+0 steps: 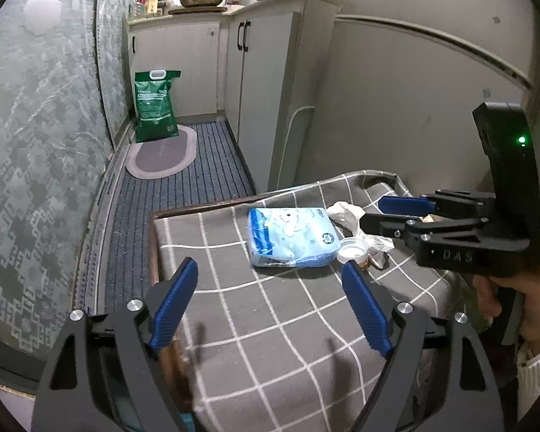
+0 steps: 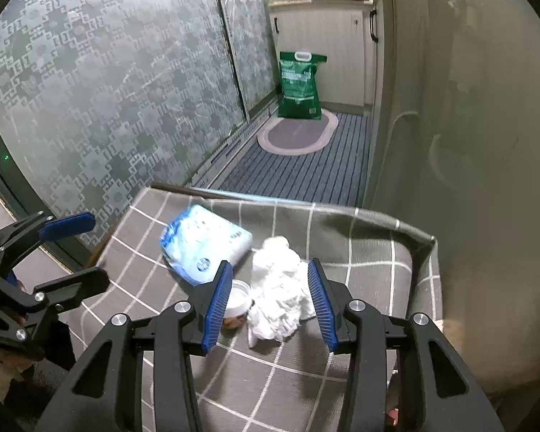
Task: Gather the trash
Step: 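Grasp the white crumpled plastic bag with the right tool while the left tool grasps the blue wipes pack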
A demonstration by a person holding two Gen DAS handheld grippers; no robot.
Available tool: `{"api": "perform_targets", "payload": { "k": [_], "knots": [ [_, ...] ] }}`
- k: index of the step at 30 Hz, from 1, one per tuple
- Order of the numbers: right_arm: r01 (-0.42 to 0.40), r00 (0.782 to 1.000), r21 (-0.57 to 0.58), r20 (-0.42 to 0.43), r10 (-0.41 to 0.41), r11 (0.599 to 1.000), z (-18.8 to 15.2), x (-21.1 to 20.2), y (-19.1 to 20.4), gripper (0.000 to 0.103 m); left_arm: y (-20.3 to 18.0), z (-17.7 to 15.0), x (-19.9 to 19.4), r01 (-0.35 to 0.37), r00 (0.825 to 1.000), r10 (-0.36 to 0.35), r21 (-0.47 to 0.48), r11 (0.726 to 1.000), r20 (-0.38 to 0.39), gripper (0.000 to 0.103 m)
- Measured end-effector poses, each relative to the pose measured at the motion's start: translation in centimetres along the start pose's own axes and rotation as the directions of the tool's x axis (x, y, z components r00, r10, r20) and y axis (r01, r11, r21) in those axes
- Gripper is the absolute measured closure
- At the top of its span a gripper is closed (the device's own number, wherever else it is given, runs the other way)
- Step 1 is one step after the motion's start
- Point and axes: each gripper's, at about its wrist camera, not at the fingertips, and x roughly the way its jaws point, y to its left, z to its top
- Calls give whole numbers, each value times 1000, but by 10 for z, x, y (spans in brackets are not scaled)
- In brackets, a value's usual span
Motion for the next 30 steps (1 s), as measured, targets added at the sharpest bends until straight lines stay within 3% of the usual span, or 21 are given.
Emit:
{"api": "perform_targets", "payload": {
  "k": [8,13,21,30],
  "knots": [
    [12,999,3,-40,-12,1000,-10,15,-6,80,-7,-3,25,10,999,-9,33,999,-36,14],
    [16,1000,25,-22,-15,1000,-11,10,-13,94,-11,-2,33,20,999,-19,33,999,-41,12],
    [11,998,47,59,-14,999,-6,-18,-21,94,-30,-2,50,-27,998,33,98,995,-60,11],
    [-2,997,50,79,-2,999,-13,-30,-33,94,-34,6,67,-73,991,81,78,994,-105,11]
  ]
}}
